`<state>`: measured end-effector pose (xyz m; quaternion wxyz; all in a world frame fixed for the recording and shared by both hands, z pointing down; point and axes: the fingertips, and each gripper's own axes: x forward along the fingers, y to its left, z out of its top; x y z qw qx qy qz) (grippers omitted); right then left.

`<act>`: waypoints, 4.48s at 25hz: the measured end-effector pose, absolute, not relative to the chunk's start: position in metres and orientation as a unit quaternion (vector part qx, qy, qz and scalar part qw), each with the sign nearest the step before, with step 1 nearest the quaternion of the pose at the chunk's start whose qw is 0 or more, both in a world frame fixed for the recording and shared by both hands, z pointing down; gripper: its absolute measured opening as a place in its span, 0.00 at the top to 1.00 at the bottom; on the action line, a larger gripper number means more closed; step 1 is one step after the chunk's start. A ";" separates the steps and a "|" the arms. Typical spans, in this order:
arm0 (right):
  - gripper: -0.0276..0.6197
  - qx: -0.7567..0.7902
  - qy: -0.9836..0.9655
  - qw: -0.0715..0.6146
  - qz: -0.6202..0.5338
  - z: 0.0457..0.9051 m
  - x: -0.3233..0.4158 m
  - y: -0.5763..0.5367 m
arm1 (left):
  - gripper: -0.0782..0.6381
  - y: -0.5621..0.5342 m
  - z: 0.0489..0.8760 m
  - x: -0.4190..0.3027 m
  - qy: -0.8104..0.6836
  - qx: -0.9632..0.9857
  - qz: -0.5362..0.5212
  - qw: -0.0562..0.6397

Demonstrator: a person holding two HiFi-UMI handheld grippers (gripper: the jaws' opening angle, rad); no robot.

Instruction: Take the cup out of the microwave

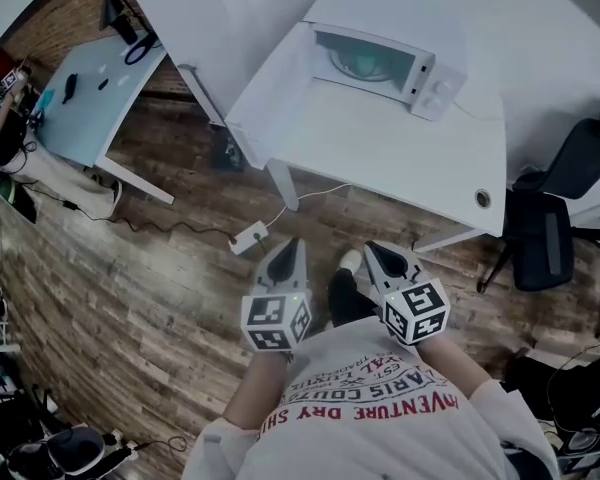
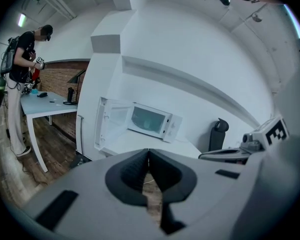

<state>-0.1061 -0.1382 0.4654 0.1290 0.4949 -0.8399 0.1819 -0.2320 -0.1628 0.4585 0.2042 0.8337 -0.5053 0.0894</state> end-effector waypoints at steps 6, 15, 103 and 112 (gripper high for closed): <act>0.94 0.491 -0.843 0.122 0.185 0.465 -0.101 -0.216 | 0.88 -0.233 0.458 -0.224 -0.511 0.831 0.096 0.199; 0.94 0.518 -0.830 0.103 0.180 0.447 -0.054 -0.319 | 0.88 -0.346 0.443 -0.172 -0.477 0.853 0.101 0.185; 0.94 0.634 -0.716 0.119 0.268 0.525 0.085 -0.516 | 0.37 -0.643 0.512 0.030 -0.349 0.923 0.163 0.023; 0.94 0.635 -0.723 0.101 0.253 0.508 0.071 -0.483 | 0.37 -0.578 0.493 0.008 -0.351 0.924 0.146 0.038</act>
